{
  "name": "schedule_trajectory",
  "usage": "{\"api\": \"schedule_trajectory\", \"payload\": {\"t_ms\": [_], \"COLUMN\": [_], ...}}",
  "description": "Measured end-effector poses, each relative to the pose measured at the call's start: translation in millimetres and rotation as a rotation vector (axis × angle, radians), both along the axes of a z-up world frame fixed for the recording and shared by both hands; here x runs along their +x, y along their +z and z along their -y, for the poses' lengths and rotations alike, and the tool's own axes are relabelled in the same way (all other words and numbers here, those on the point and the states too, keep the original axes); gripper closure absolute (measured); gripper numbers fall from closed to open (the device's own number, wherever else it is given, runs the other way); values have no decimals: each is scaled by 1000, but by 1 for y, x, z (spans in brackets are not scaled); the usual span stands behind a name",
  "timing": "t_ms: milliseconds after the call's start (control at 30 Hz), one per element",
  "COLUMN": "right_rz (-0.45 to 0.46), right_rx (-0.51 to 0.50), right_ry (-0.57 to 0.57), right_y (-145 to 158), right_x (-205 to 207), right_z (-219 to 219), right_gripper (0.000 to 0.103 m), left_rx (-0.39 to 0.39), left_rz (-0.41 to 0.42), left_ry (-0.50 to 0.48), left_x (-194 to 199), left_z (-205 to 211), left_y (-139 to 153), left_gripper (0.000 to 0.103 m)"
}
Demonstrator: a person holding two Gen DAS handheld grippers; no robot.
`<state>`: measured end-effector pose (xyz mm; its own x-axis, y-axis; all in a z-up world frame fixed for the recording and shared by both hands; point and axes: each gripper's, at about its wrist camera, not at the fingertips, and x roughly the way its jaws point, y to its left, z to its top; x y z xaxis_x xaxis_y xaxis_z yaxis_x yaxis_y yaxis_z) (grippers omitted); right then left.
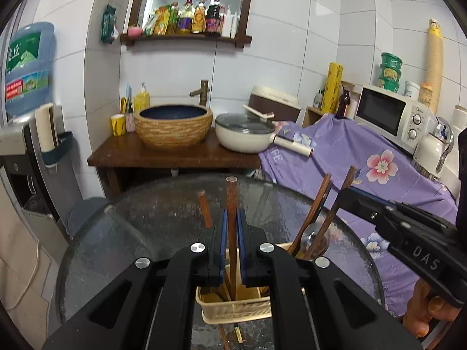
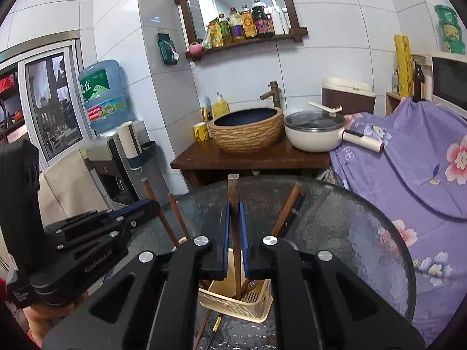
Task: Organize utensils
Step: 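Lift both wooden chopsticks and lower them into the cream holder, then open both tools and withdraw them from the holder, then grasp the black gold-tipped chopstick with the right tool while the left tool grasps a wooden chopstick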
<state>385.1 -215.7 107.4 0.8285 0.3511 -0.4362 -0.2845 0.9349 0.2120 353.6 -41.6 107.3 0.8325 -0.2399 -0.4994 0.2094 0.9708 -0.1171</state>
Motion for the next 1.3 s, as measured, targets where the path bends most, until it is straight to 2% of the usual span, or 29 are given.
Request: {"api": "schedule_trajectory", "payload": {"t_ms": [267,333,367,400,433,467,500,633,700,767,867,967,1000,1033,1067,1133,1300], "right_rz": [-4,9,16,31,51,66,81,90,91,68,-57,-217,-275,-308,-334,-371,-403], "right_rx": [-15,-18,-28,-46,-49,-44,-38,-83,-115,-153,-179,-194,-199,-208,-219,-217,-204], "right_ry": [-6,0,-1,-9,-20,-28,-36,-64,-59,-33,5,27,33,36,33,20,-13], "right_y": [-18,-19,-19,-20,-21,-21,-22,-31,-43,-64,-108,-160,-179,-190,-200,-215,-225], "right_x": [5,5,3,0,-5,-9,-17,-43,-61,-80,-87,-79,-74,-71,-67,-61,-46], "right_z": [-2,-1,-2,-2,-1,0,2,2,-3,-12,-29,-47,-54,-58,-63,-70,-79], "right_gripper": [95,95,91,85,63,43,42,42,42,42,42,42,43,49,53,54,62], "left_rx": [16,21,26,33,37,37,38,50,55,69,94,68,62,57,62,89,99], "left_rz": [-47,-31,-15,-2,15,32,61,98,74,38,-49,-170,-189,-210,-218,-221,-206], "left_ry": [5,5,6,2,-2,-2,4,47,85,113,171,218,224,235,245,268,289], "left_x": [9,7,4,0,-5,-12,-22,-52,-68,-77,-89,-96,-97,-101,-102,-106,-110], "left_z": [-1,1,1,1,1,0,-3,-20,-34,-44,-60,-79,-82,-88,-91,-98,-112], "left_y": [-30,-30,-28,-26,-24,-22,-20,-27,-42,-59,-97,-136,-142,-150,-154,-158,-156], "left_gripper": [97,97,95,83,74,55,44,29,22,22,22,22,22,22,22,22,22]}}
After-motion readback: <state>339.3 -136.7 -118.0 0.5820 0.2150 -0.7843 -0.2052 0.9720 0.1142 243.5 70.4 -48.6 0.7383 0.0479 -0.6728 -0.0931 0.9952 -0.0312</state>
